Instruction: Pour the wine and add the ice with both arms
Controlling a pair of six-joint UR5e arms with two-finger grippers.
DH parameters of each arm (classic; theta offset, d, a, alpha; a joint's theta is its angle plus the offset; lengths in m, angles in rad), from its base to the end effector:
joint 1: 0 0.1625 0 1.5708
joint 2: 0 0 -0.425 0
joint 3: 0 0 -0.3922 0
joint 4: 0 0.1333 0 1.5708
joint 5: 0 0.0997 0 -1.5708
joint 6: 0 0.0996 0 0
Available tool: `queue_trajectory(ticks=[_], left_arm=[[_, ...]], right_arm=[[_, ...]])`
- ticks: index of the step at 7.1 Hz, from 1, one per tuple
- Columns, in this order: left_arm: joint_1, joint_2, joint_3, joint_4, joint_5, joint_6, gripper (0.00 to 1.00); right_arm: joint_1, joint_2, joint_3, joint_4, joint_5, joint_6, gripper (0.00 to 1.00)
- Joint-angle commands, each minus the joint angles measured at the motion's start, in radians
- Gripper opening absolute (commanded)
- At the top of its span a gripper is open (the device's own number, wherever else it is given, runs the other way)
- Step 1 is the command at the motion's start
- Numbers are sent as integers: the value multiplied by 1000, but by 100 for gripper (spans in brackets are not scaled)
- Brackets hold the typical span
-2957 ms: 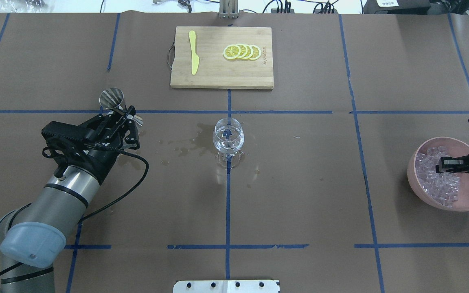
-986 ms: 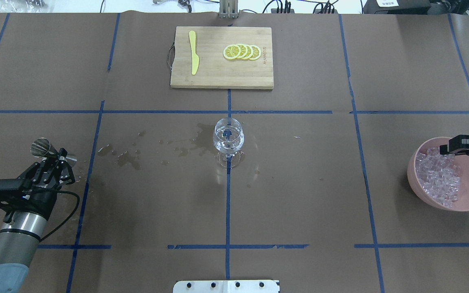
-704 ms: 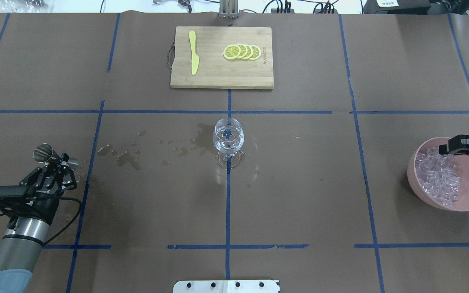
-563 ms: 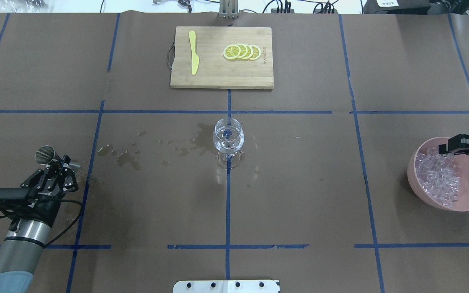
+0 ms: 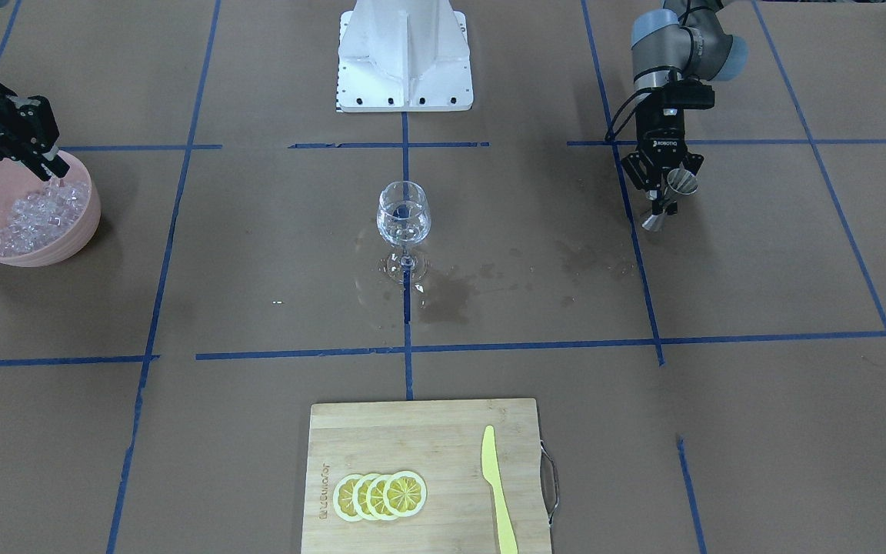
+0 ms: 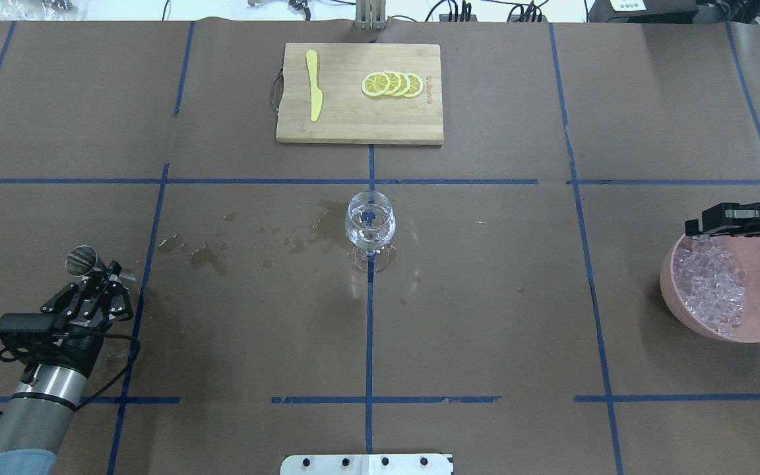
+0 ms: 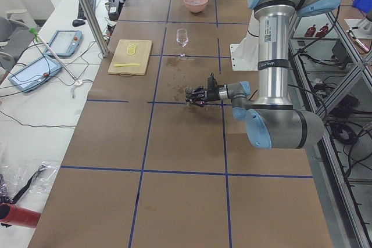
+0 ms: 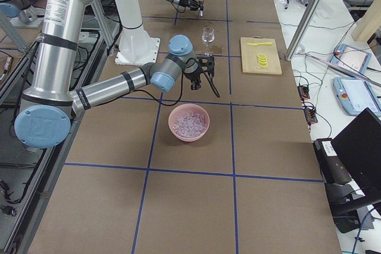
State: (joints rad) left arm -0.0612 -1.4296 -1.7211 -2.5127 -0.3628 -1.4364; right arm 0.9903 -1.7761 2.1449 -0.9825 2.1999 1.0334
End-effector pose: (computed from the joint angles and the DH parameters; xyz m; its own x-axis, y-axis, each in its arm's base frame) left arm 0.4044 -0.2516 0.5191 0.6792 0.0060 -0.7339 0.6966 0.3097 0.6472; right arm -0.1583 -0.3775 0.4021 0.4824 -0.0192 0.8758 -0.1925 0.9730 0.1274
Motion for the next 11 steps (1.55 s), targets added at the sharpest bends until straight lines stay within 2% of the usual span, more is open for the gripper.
queue_trajectory(ticks=[1, 3, 6, 9, 10, 11], left_arm=[[1, 0, 2, 0, -4, 1, 1], [3, -3, 3, 0, -5, 2, 14], [6, -18, 27, 0, -4, 2, 25], [7, -25, 40, 0, -4, 2, 25], [6, -26, 40, 0, -4, 4, 28], [6, -25, 40, 0, -4, 4, 38]], right_arm=[[4, 55, -2, -4, 29, 1, 0], [4, 84, -2, -4, 35, 28, 0], [2, 139, -6, -4, 38, 79, 0], [4, 145, 0, -2, 57, 80, 0], [4, 146, 1, -2, 57, 80, 0], [4, 146, 4, -1, 57, 82, 0]])
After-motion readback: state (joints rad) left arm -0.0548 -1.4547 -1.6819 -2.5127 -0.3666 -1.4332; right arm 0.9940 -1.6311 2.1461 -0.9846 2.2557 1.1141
